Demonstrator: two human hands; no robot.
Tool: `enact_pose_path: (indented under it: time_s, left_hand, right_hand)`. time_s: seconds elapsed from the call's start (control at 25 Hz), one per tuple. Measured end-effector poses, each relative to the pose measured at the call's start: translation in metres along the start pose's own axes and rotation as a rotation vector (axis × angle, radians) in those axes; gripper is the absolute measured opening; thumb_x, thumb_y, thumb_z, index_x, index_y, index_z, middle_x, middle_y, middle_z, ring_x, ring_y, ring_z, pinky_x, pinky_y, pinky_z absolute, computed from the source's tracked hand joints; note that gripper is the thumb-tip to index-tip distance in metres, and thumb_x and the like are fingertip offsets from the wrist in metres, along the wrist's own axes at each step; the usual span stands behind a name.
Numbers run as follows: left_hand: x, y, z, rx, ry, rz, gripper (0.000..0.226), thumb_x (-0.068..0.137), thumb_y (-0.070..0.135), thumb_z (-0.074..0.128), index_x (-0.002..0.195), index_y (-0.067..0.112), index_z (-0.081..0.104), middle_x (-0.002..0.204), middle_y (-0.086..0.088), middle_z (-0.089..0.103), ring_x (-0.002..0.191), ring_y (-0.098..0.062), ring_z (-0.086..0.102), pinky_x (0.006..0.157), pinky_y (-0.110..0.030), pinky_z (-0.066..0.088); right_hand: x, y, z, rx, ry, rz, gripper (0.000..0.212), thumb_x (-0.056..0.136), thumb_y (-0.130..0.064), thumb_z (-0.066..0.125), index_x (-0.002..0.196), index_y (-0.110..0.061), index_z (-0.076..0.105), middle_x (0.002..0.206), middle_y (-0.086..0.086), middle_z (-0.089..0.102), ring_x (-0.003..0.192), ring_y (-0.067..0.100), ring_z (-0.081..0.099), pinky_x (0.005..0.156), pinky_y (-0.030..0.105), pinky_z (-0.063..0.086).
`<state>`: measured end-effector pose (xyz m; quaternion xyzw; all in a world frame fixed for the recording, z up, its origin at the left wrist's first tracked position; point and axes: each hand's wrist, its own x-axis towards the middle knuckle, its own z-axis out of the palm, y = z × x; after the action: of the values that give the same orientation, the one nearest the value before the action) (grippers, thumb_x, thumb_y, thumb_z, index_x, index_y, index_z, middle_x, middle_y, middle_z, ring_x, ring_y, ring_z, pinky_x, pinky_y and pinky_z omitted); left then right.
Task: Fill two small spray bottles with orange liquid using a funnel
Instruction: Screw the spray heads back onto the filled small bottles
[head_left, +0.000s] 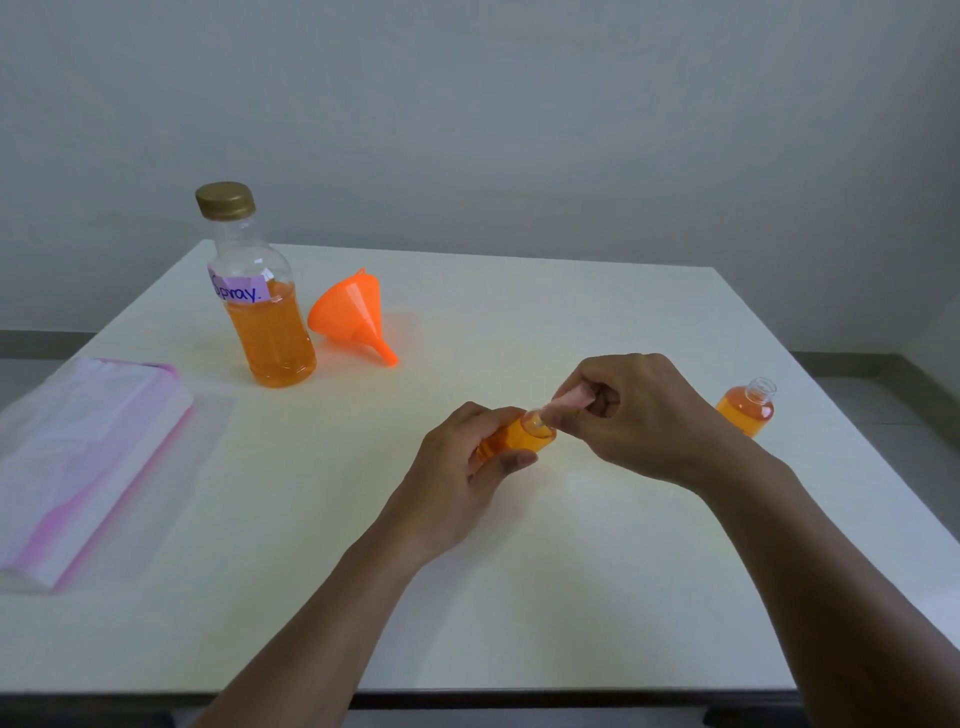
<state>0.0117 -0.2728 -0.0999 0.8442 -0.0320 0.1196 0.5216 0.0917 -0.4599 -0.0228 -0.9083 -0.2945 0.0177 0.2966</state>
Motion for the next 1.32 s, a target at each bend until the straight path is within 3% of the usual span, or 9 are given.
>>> enact_pose_path:
  time_s: [0.08,0.2,0.4,0.48,0.68,0.92,1.08,1.2,1.32]
  left_hand:
    - [0.000,0.000,0.000,-0.023,-0.019,-0.002,0.031,0.092,0.032,0.066,0.123,0.029,0.065,0.094,0.013,0.060,0.090,-0.008,0.057,0.074,-0.015,0.042]
    - [0.000,0.001,0.002,-0.061,-0.051,-0.018,0.028,0.094,0.031,0.065,0.122,0.030,0.066,0.102,0.010,0.068,0.096,-0.011,0.062,0.082,-0.024,0.050]
    - [-0.002,0.005,0.012,0.150,0.137,0.140,0.028,0.090,0.020,0.071,0.117,0.021,0.069,0.104,0.007,0.072,0.090,-0.006,0.062,0.080,-0.008,0.044]
    - [-0.001,0.007,0.014,0.183,0.201,0.184,0.029,0.086,0.018,0.075,0.115,0.020,0.071,0.103,0.007,0.073,0.089,-0.005,0.062,0.080,-0.005,0.043]
    - [0.001,0.008,0.008,-0.011,0.248,-0.097,0.031,0.082,0.029,0.078,0.111,0.026,0.070,0.098,0.014,0.073,0.090,0.001,0.066,0.078,-0.008,0.049]
    - [0.004,0.001,-0.002,0.090,0.274,-0.209,0.050,0.078,0.035,0.081,0.122,0.027,0.061,0.114,0.013,0.071,0.108,-0.009,0.066,0.077,-0.003,0.041]
    - [-0.019,0.011,0.007,0.157,0.332,-0.297,0.084,0.071,0.041,0.085,0.139,0.024,0.039,0.144,0.004,0.046,0.131,-0.018,0.043,0.096,-0.026,0.038]
    - [-0.050,0.020,0.031,0.225,0.412,-0.228,0.061,0.076,0.040,0.081,0.123,0.029,0.044,0.122,0.007,0.047,0.112,-0.015,0.042,0.091,-0.041,0.049]
    - [-0.060,0.035,0.055,0.179,0.272,-0.097,0.035,0.084,0.030,0.075,0.111,0.030,0.054,0.108,0.010,0.055,0.098,-0.008,0.048,0.082,-0.023,0.047]
  right_hand:
    - [-0.003,-0.002,-0.003,0.176,-0.036,0.012,0.016,0.086,-0.032,0.081,0.100,-0.024,0.077,0.084,-0.007,0.077,0.077,0.010,0.073,0.072,0.030,0.062]
    - [-0.005,-0.003,0.004,0.165,-0.001,0.020,0.008,0.088,-0.017,0.080,0.095,-0.021,0.077,0.080,-0.007,0.075,0.073,0.009,0.071,0.068,0.032,0.062]
    - [-0.004,-0.007,0.019,0.141,0.088,0.073,0.011,0.087,-0.006,0.078,0.090,-0.017,0.077,0.066,-0.017,0.068,0.067,-0.012,0.065,0.051,0.007,0.047]
    - [-0.004,-0.010,0.021,0.203,0.115,0.100,0.013,0.087,-0.006,0.080,0.095,-0.016,0.077,0.066,-0.014,0.069,0.065,-0.010,0.067,0.052,0.009,0.050]
    - [-0.005,-0.004,0.009,0.336,0.014,0.152,0.060,0.083,-0.023,0.084,0.134,-0.033,0.055,0.108,-0.011,0.069,0.089,0.009,0.073,0.077,0.029,0.064]
    - [-0.039,0.020,0.008,0.111,-0.047,0.205,0.024,0.093,-0.022,0.073,0.115,-0.030,0.069,0.092,-0.010,0.073,0.081,0.009,0.072,0.072,0.024,0.061]
    - [-0.074,0.041,-0.012,0.103,-0.161,0.268,0.021,0.098,-0.008,0.063,0.107,-0.023,0.075,0.088,-0.005,0.076,0.081,0.011,0.074,0.080,0.030,0.063]
    - [-0.099,0.061,-0.042,0.080,-0.271,0.332,0.021,0.098,-0.012,0.065,0.103,-0.029,0.077,0.090,-0.008,0.079,0.082,0.005,0.076,0.086,0.025,0.060]
    - [-0.117,0.084,-0.073,0.104,-0.284,0.409,0.025,0.099,-0.004,0.061,0.104,-0.023,0.077,0.091,-0.004,0.080,0.081,0.011,0.077,0.081,0.025,0.061]
